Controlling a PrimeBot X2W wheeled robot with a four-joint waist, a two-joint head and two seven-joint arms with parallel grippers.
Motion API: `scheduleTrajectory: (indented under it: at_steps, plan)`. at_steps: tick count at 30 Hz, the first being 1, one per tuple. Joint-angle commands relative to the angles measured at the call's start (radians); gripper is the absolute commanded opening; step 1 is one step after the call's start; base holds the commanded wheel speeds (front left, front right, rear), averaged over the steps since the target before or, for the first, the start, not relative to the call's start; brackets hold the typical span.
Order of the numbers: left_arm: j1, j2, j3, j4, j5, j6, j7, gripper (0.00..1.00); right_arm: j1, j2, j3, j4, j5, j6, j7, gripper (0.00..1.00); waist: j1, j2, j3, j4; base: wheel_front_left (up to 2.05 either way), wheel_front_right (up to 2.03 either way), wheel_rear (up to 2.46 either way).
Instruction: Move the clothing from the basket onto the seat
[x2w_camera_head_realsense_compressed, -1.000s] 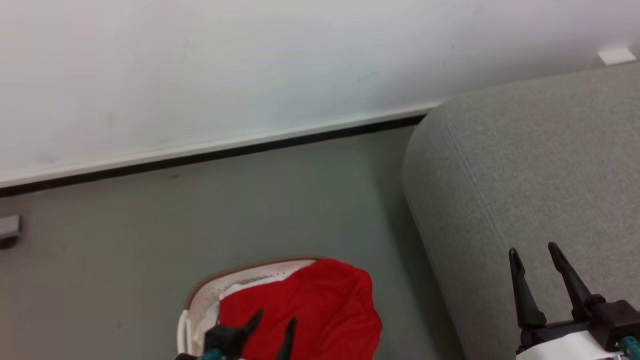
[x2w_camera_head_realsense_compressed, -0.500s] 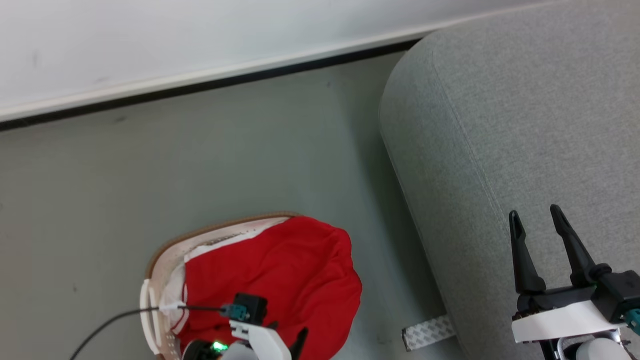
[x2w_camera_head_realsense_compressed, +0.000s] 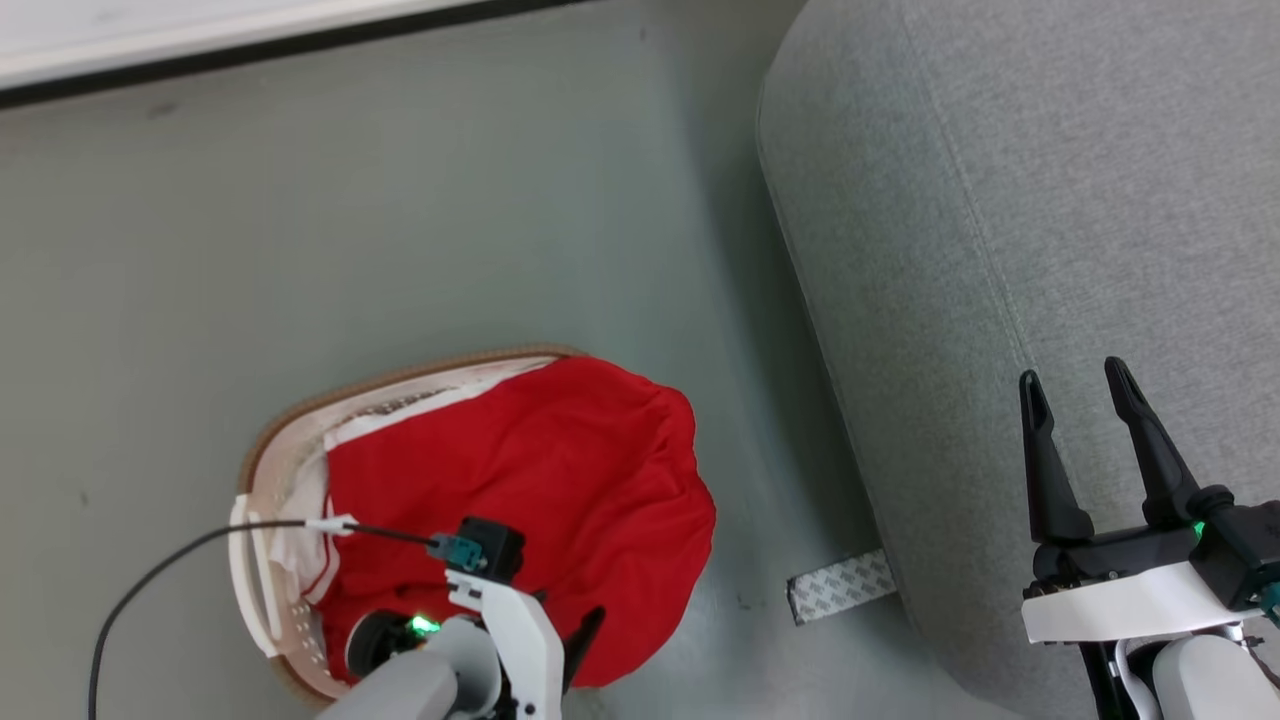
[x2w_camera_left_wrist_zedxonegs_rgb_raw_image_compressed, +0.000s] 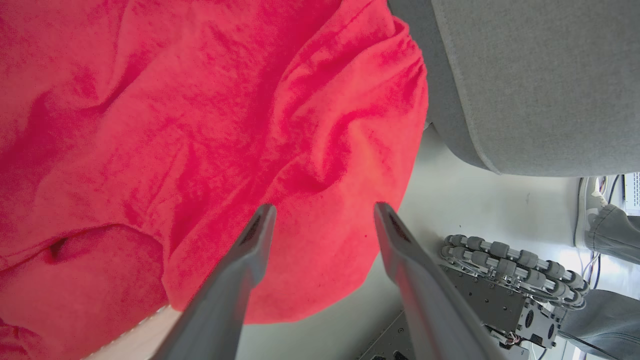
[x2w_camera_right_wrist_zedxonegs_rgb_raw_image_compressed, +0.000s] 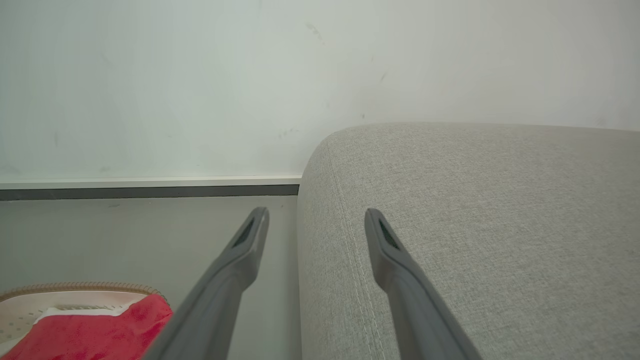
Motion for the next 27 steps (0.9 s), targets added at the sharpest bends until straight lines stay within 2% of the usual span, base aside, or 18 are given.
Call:
scheduleTrajectory:
  at_steps: [1,10,26,27]
  plan:
    - [-0.013,0.013,-0.011,-0.001,-0.012,0.002,-0.004,1.0,-0.013,-0.003,0.001,-0.006,0.004,-0.002,0.0,1.0,-0.0003,0.0,0.018,-0.002,0.0,0.0,0.0]
    - [-0.102,0.048,-0.149,-0.024,-0.136,0.002,0.013,1.0,-0.037,-0.013,0.0,-0.019,0.007,-0.002,0.0,1.0,-0.0003,0.0,0.095,-0.011,0.0,0.0,0.0]
    - [-0.23,0.042,-0.32,-0.002,-0.249,0.002,-0.007,0.98,-0.064,-0.017,-0.007,-0.04,0.011,-0.002,0.0,1.0,-0.0003,0.0,0.225,-0.028,0.01,0.01,0.01]
    - [-0.236,0.043,-0.325,-0.007,-0.249,0.002,-0.012,0.36,-0.067,-0.017,-0.008,-0.042,0.009,-0.002,0.0,1.0,-0.0003,0.0,0.229,-0.026,0.06,0.06,0.06]
